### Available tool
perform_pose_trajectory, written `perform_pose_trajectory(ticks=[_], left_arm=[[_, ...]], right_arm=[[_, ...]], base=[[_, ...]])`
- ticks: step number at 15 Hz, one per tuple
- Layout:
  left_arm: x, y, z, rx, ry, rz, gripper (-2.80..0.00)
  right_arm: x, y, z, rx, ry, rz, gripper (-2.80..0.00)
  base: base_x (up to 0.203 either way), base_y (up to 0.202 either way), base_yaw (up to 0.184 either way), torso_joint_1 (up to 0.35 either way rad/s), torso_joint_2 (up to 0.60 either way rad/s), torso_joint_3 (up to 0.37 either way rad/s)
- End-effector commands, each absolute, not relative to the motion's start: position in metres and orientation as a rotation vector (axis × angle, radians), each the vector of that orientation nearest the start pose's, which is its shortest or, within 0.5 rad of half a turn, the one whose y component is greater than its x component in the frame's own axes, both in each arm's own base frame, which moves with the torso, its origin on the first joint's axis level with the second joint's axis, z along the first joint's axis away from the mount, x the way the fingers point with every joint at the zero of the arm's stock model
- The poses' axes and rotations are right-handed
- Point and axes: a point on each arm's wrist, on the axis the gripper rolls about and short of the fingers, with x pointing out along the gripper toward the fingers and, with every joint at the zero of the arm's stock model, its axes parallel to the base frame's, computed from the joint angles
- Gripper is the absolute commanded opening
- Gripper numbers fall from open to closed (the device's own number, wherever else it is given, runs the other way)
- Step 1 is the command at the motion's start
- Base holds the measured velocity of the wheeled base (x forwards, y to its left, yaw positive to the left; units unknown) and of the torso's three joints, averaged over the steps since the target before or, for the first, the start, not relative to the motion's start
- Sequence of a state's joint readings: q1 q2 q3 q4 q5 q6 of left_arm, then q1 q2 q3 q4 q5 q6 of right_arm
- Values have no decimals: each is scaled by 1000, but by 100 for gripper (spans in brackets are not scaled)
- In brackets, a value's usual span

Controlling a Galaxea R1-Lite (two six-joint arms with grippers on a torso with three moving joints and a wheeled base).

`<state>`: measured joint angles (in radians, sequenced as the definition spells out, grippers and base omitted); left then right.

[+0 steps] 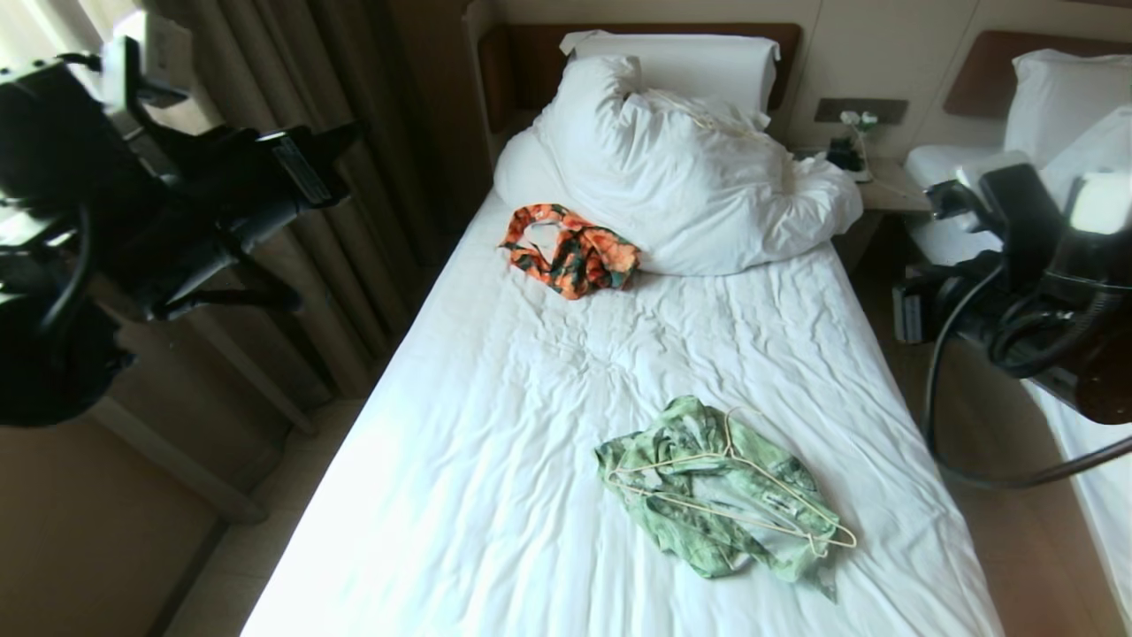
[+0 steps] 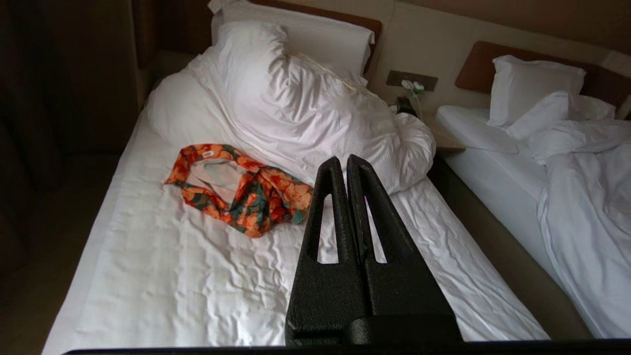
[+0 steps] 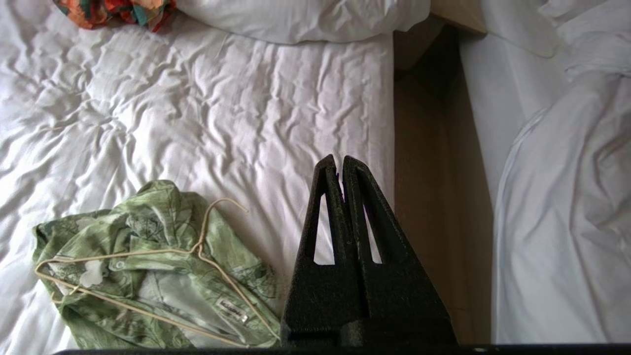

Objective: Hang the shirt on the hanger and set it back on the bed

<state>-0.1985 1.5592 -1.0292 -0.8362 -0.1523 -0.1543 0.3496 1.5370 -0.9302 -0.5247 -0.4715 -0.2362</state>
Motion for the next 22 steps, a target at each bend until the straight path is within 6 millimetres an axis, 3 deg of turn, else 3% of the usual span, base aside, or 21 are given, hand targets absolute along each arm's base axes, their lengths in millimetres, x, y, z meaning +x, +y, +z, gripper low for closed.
perform_pose_trajectory(ticks=[1, 8, 11, 14, 18, 22], left_arm=[[227, -49, 327, -160, -376, -376, -280], [106, -24, 314, -161, -404, -366, -280], [52, -11, 310, -156, -449, -325, -280], [2, -3, 293, -152, -434, -298, -280], [-36, 2, 262, -151, -397, -170, -280], [-59, 1, 232, -137, -380, -98, -280]], right_arm=[[227, 71, 279, -243, 6, -134, -280], [119, 28, 311, -237, -29, -244, -280], [63, 6, 306, -202, -65, -303, -280], [14, -10, 292, -181, -77, -379, -280], [-28, -18, 275, -167, -94, -399, -280], [-53, -21, 258, -161, -111, -414, -280]], base=[[0, 0, 0, 0, 0, 0], [0, 0, 0, 0, 0, 0], [0, 0, 0, 0, 0, 0], [0, 0, 0, 0, 0, 0], [0, 0, 0, 0, 0, 0], [0, 0, 0, 0, 0, 0]])
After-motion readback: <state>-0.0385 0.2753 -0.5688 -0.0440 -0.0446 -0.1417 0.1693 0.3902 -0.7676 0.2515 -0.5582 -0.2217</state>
